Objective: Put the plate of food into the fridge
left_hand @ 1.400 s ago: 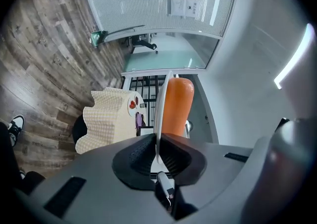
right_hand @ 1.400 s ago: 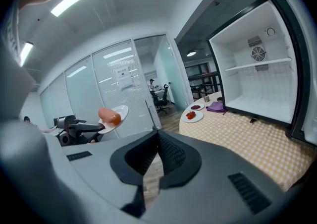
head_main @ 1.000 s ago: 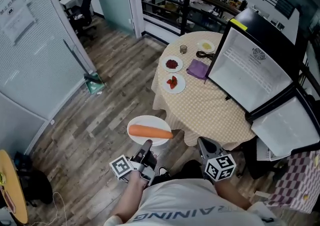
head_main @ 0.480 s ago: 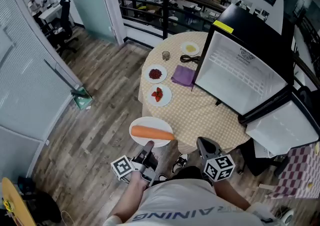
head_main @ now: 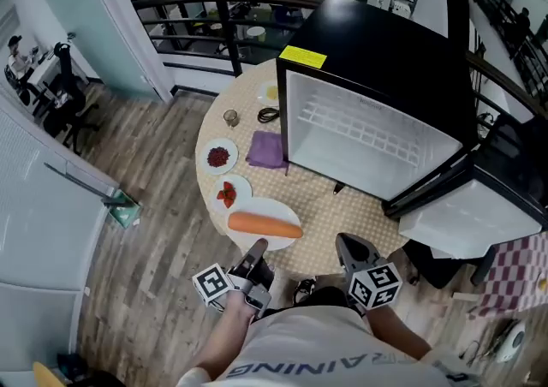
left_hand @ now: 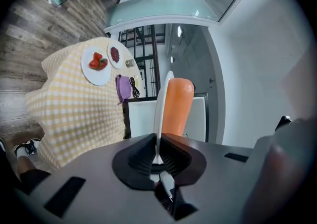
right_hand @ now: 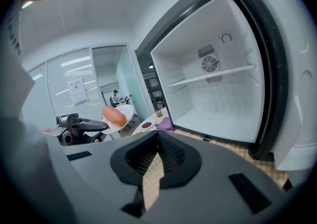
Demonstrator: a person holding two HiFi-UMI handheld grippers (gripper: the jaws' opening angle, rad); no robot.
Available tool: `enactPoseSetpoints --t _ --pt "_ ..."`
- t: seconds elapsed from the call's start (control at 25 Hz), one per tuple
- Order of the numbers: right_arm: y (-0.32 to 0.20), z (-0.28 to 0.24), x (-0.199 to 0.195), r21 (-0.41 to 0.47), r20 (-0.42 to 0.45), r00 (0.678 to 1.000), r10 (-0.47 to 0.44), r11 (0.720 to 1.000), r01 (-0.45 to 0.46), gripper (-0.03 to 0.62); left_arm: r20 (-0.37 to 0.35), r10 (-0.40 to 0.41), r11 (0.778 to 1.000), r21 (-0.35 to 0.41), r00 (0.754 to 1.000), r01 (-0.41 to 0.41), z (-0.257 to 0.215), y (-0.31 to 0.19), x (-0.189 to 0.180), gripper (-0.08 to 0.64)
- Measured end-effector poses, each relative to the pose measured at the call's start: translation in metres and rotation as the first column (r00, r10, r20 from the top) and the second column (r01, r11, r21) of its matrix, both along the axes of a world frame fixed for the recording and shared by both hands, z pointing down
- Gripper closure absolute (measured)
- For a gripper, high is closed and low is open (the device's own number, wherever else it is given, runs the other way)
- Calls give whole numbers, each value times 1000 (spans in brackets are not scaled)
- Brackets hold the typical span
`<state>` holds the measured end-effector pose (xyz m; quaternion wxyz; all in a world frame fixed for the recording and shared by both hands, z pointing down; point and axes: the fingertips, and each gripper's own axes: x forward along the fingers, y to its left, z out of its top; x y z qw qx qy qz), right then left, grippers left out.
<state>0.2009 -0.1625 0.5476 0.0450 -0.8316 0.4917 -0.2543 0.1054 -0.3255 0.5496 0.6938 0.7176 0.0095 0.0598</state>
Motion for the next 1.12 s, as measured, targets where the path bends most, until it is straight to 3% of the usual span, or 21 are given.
enactPoseSetpoints --t 0.36,0.76,1.12 --pt "31 12 47 2 19 996 84 996 -84 571 30 130 991 23 991 -130 7 29 85 532" --pt "53 23 49 -54 52 978 204 978 -201 571 67 265 964 18 962 -266 57 41 186 532" --pt "51 27 55 -91 49 971 235 969 -230 571 121 290 957 -21 949 -290 97 53 259 532"
